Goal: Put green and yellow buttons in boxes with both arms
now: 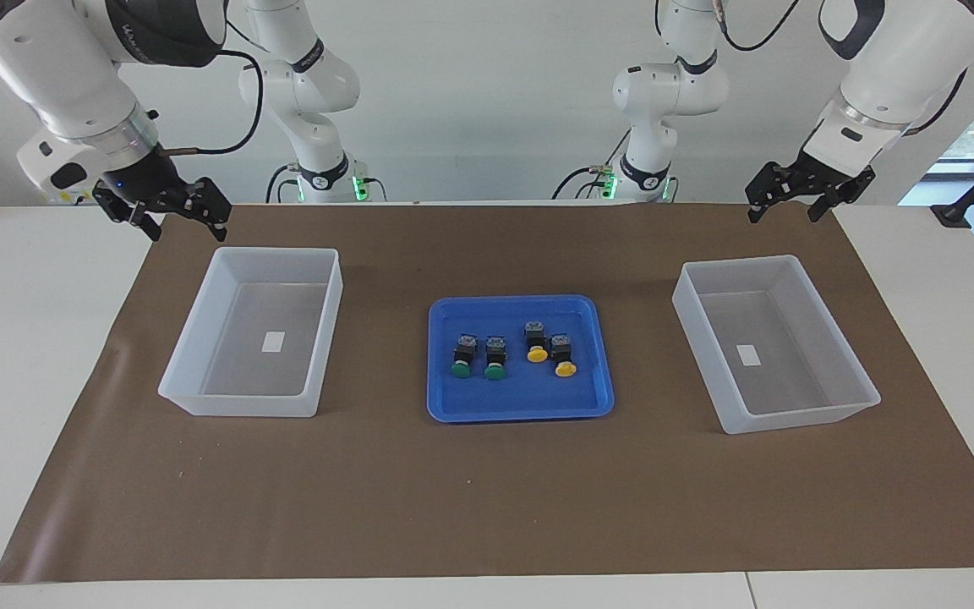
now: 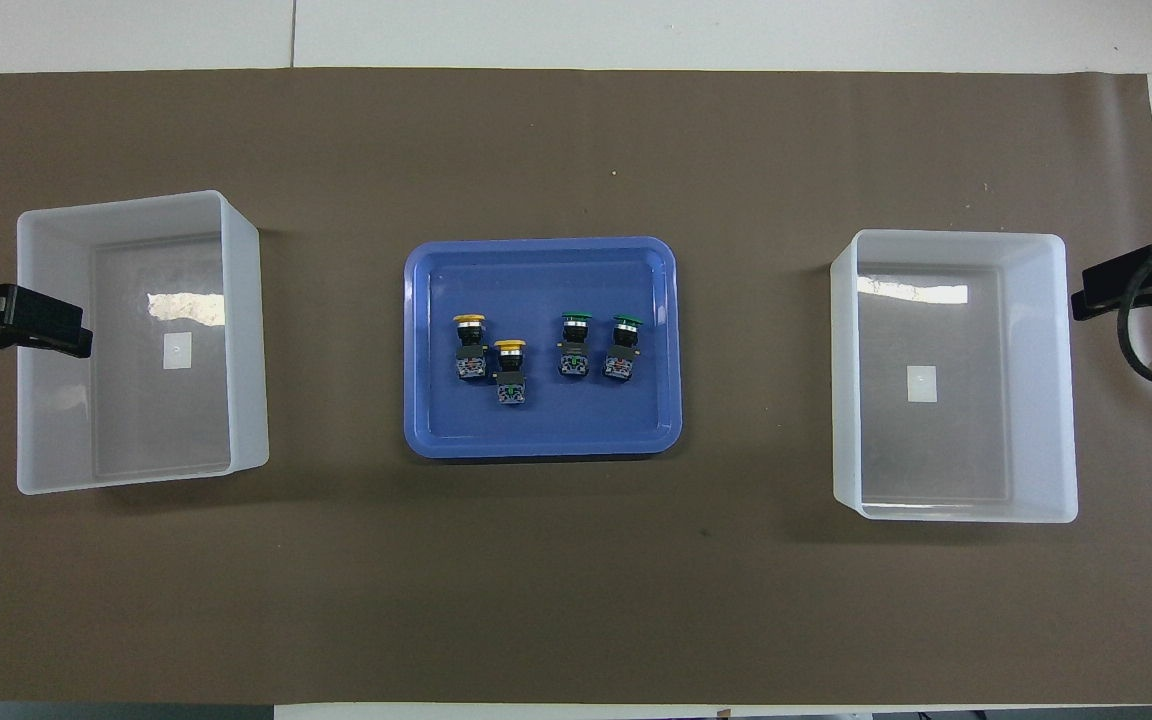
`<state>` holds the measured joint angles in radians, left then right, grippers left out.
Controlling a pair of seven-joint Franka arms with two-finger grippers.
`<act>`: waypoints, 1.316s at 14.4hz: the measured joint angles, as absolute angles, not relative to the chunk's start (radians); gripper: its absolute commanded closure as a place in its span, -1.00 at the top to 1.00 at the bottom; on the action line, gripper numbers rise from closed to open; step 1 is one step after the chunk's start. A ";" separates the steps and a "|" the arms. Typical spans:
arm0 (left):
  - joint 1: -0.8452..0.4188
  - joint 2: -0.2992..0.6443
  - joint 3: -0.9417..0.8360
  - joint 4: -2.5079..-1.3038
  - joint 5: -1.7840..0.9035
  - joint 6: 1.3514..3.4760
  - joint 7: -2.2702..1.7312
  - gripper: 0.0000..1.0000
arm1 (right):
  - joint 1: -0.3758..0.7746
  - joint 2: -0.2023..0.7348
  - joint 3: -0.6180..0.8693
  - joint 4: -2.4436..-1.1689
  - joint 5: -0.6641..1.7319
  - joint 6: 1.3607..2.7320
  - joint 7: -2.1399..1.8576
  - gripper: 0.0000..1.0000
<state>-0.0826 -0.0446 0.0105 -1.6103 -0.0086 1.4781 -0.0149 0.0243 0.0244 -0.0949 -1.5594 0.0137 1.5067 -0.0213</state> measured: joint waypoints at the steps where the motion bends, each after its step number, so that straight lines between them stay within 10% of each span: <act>1: -0.083 -0.045 0.010 -1.612 -0.009 1.479 -0.015 1.00 | 0.024 0.024 -0.095 -1.559 0.014 1.507 -0.021 1.00; 9: -0.083 -0.052 0.011 -1.634 -0.009 1.505 -0.015 1.00 | 0.052 0.024 -0.088 -1.564 0.016 1.536 -0.021 1.00; 19: -0.082 -0.052 0.014 -1.634 -0.009 1.523 -0.015 1.00 | 0.568 0.337 -0.074 -1.641 0.020 2.039 0.534 0.94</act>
<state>-0.0822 -0.0517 0.0139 -1.6340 -0.0085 1.5232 -0.0149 0.5678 0.3371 -0.0741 -1.6412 0.0204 2.0394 0.5338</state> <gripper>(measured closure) 0.000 0.000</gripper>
